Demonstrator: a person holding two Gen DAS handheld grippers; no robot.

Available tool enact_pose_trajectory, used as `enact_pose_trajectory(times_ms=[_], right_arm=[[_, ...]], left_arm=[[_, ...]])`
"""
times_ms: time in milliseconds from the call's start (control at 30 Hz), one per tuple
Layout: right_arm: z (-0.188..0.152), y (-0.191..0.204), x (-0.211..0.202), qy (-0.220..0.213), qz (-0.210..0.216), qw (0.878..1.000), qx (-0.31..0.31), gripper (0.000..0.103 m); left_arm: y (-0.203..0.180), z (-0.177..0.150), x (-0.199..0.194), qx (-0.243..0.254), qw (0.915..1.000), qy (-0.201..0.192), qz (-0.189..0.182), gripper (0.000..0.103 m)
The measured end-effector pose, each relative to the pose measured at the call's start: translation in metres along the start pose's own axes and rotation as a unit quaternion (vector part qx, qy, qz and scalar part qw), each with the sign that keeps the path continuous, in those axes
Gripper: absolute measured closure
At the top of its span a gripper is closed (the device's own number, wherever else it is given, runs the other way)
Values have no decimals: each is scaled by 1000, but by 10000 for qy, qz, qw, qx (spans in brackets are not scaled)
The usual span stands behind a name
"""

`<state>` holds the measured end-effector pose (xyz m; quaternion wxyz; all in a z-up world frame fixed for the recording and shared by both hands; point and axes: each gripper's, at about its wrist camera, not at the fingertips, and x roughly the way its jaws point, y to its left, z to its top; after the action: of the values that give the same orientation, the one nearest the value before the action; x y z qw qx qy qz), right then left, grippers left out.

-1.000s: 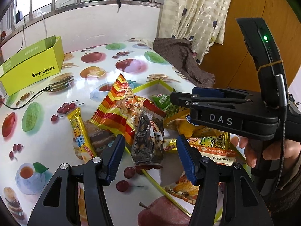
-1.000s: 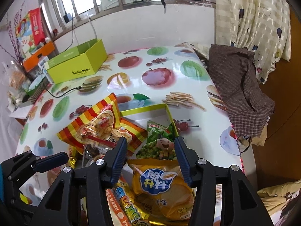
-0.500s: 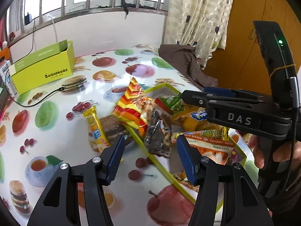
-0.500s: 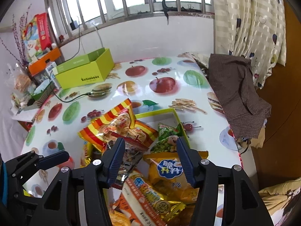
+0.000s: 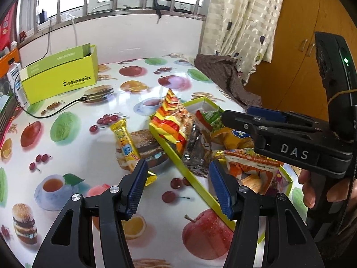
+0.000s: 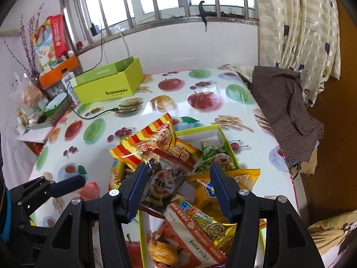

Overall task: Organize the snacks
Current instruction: 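Move the left tool to the pink jelly cup while the right tool reaches the yellow candy bar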

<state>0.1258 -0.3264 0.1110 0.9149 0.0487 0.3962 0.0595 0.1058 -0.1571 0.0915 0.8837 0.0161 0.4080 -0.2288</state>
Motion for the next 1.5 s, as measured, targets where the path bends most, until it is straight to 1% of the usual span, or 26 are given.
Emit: enact_pose_trajectory(times_ms=[133,333,433,567,667,800,867,1033,1100,1200,1333,1467,1500], right_arm=[[-3,3,-2,-32,54,10000,42,46],[-6,10,-5,-74,101,9999,45,44],[-7,14,-6,-115,144,9998,46,42],[-9,20,-7,-138,147,9998,-4,42],[-10,25,-6,-124,213,9997,-53,42],[-12,32,-5,-107,255,9996,-102,42],[-12,35,-4,-92,272,9995,-127,41],[-14,43,-2,-37,273,9994,-217,41],[-15,47,0,2,289,9992,-265,41],[-17,55,3,40,269,9988,-408,41],[-17,64,11,144,272,9983,-489,41],[-17,74,17,203,289,9974,-620,41],[-16,76,19,204,287,9973,-643,41]], left_arm=[[12,-6,-8,-80,9999,-92,17,45],[42,-15,-20,-301,9989,-133,319,45],[53,-19,-24,-397,9984,-179,371,45],[63,-29,-23,-349,9981,-108,488,45],[72,-38,-19,-460,9977,0,498,44],[78,-46,-9,-549,9959,155,701,44],[79,-49,-2,-561,9959,225,675,44],[82,-48,11,-555,9961,268,639,44],[85,-45,18,-624,9947,368,726,44],[90,-44,26,-778,9933,386,757,44],[92,-41,31,-773,9938,344,726,44],[95,-41,34,-703,9927,334,925,44],[96,-41,35,-724,9925,371,909,44]])
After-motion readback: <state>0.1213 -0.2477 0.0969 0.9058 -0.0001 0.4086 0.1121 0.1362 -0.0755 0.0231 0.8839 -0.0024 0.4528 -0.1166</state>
